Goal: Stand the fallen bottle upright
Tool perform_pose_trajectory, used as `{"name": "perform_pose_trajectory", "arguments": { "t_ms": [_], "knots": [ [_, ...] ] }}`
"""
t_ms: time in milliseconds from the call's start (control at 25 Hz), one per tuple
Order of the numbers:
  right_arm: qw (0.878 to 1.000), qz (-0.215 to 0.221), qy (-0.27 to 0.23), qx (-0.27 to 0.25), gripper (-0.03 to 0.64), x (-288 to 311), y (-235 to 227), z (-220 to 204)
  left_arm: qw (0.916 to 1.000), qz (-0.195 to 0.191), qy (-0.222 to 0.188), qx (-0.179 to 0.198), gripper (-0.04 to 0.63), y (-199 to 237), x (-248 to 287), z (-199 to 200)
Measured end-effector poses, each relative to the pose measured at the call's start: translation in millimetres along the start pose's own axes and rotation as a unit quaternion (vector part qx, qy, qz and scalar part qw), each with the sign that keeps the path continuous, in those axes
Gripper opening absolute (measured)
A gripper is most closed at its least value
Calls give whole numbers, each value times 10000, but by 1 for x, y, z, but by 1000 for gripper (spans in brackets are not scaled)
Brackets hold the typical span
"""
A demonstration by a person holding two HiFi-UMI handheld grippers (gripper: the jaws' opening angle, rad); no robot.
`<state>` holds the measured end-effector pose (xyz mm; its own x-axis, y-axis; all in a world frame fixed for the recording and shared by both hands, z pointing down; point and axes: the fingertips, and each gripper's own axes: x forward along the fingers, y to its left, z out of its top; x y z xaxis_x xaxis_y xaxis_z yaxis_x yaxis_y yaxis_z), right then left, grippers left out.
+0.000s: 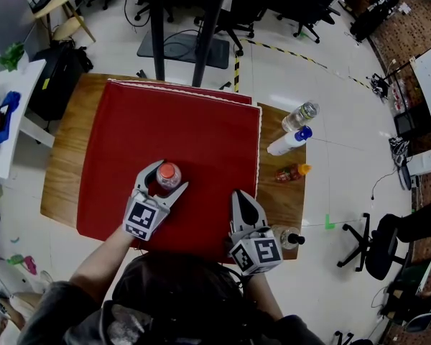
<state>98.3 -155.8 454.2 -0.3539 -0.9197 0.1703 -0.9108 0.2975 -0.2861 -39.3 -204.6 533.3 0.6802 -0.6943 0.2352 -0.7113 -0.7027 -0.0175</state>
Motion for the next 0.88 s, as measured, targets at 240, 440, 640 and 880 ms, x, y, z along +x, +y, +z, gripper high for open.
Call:
{"name": "perform_pose_trajectory", "arguments": {
  "t_ms": [240,440,640,880],
  "knots": [
    [10000,0,-44,-34,9,-5,2,2,9998,96,88,147,381,1,-1,-4],
    [10000,-5,-43,-62,9,-10,1,3,9999,53,88,-63,403,1,-3,-5],
    [10000,-11,-24,-45,9,-14,1,2,9996,-64,75,-275,430,-3,-5,-5],
    [10000,25,-27,-66,9,-17,4,3,9992,-28,19,-390,433,-4,-9,-3]
  ]
}}
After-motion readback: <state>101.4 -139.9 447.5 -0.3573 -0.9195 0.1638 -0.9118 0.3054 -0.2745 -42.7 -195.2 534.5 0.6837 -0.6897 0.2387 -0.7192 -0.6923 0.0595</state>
